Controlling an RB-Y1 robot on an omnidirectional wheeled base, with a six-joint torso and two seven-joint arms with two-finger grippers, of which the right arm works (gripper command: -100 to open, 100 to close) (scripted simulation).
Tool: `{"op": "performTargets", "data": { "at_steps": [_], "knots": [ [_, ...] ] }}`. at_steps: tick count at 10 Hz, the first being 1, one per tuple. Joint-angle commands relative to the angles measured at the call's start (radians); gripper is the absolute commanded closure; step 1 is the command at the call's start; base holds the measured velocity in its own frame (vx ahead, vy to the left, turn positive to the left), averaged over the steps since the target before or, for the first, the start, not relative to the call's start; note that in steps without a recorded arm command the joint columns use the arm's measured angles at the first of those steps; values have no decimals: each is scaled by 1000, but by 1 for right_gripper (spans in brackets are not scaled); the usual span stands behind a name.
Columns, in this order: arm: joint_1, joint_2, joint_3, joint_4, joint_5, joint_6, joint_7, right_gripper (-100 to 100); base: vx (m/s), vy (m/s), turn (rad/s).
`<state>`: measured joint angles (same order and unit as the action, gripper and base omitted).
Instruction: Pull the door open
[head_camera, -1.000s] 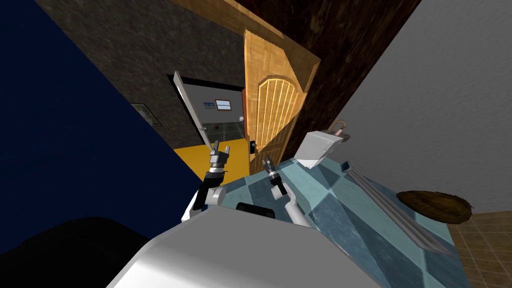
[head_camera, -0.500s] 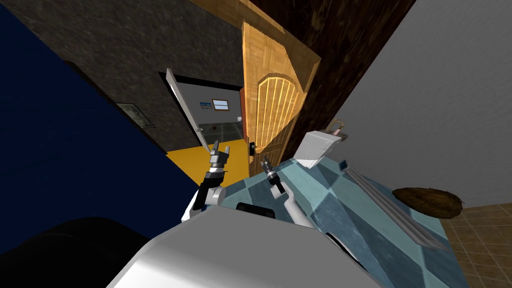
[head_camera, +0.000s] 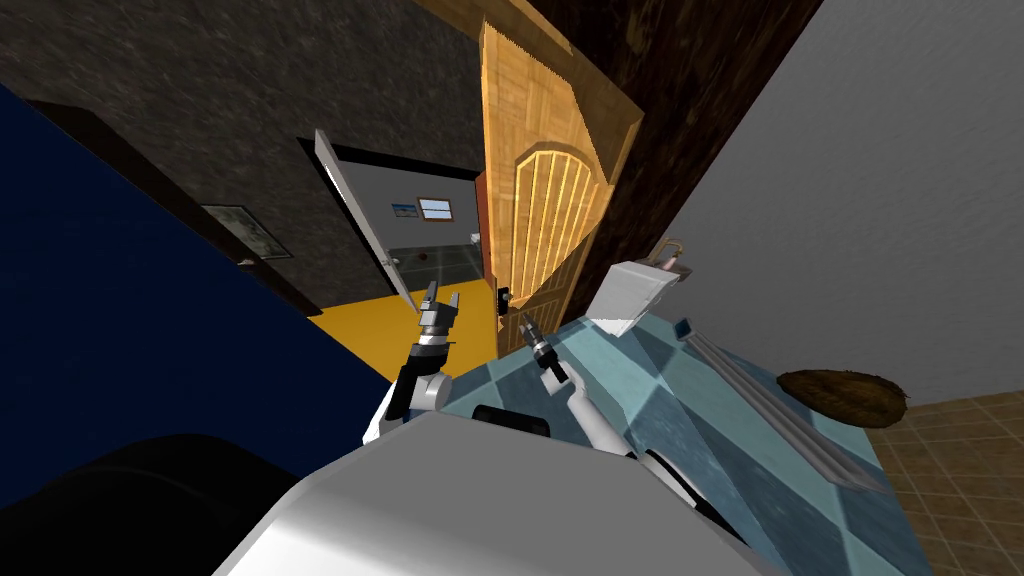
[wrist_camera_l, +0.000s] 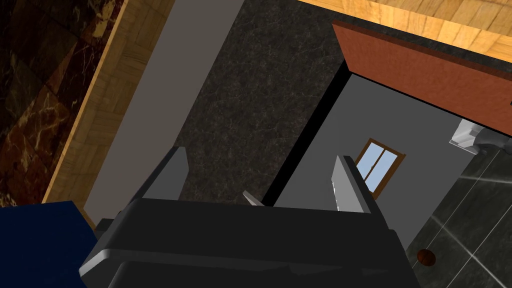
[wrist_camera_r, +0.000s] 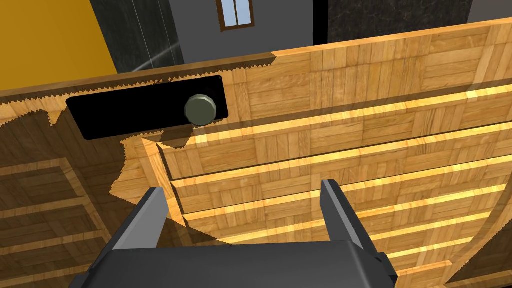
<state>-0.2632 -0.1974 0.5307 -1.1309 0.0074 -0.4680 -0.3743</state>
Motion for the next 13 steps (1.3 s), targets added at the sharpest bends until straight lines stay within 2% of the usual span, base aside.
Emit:
{"op": "performTargets", "data": {
  "at_steps": [1,3,5,8,9,10,11,12,13],
  "knots": [
    [-27,-5,22,43,0,2,-6,-100,106,83,-79],
    [-45,-8,35,72,0,3,-11,-100,109,77,-52],
    [-79,-14,59,124,0,5,-19,-100,122,82,-74],
    [-113,-20,84,178,-1,7,-28,-100,145,96,-57],
    [-119,-22,88,188,-1,8,-30,-100,126,75,-33],
    [-112,-22,85,176,0,9,-28,-100,55,29,-5],
    [-119,-52,75,203,-9,-16,-48,-100,34,116,161],
    [-119,-52,75,203,-9,-16,-48,-100,29,131,81],
    [-120,-61,72,210,-12,-23,-54,-100,14,97,44]
  ]
}}
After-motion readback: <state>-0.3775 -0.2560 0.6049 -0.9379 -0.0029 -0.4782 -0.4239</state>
